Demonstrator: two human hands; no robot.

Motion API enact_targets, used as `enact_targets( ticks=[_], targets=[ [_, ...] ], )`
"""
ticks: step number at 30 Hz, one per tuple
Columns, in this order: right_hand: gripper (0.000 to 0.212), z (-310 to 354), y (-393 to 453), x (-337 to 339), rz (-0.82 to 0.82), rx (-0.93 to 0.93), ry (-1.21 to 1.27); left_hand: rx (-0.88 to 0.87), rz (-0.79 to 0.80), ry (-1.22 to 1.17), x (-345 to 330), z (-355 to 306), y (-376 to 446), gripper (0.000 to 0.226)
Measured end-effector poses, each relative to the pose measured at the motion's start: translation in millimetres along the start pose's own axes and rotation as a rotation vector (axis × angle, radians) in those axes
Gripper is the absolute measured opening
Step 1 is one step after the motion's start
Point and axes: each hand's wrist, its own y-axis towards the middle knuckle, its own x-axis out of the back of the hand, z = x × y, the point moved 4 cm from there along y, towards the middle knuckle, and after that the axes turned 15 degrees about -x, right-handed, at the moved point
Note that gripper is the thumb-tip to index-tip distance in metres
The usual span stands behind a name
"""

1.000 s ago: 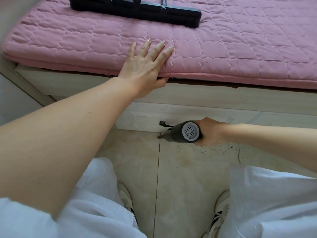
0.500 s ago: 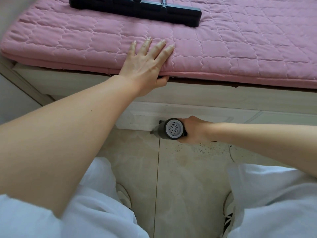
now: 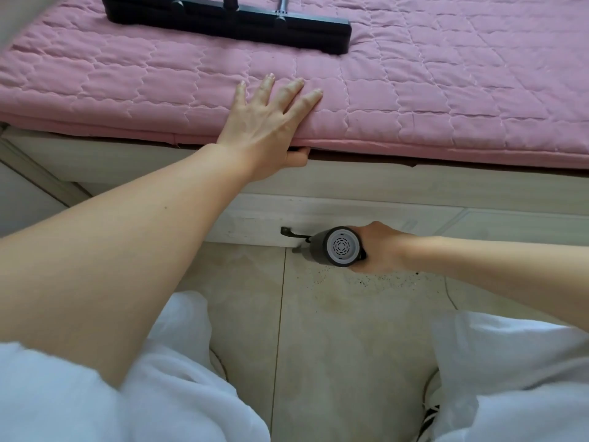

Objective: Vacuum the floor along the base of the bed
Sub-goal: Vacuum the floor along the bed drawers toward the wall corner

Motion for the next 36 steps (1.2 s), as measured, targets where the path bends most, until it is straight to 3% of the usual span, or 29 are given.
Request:
enact_targets(
  ticks=[11,22,36],
  targets=[
    [0.053,-25,-3,1,0.068,0.023,0.047,0.090,0.049,0.011,-3,-16,15,0.094],
    [0.028,-44,-20,5,0.066,-0.018,0.002,0.190,0.087,-0.078,3,-32,11,0.085],
    [0.043,-29,-18,7,0.037,-0.020,0.028,0.108,-0.004,-0.066,-3,-27,5,0.078]
  ],
)
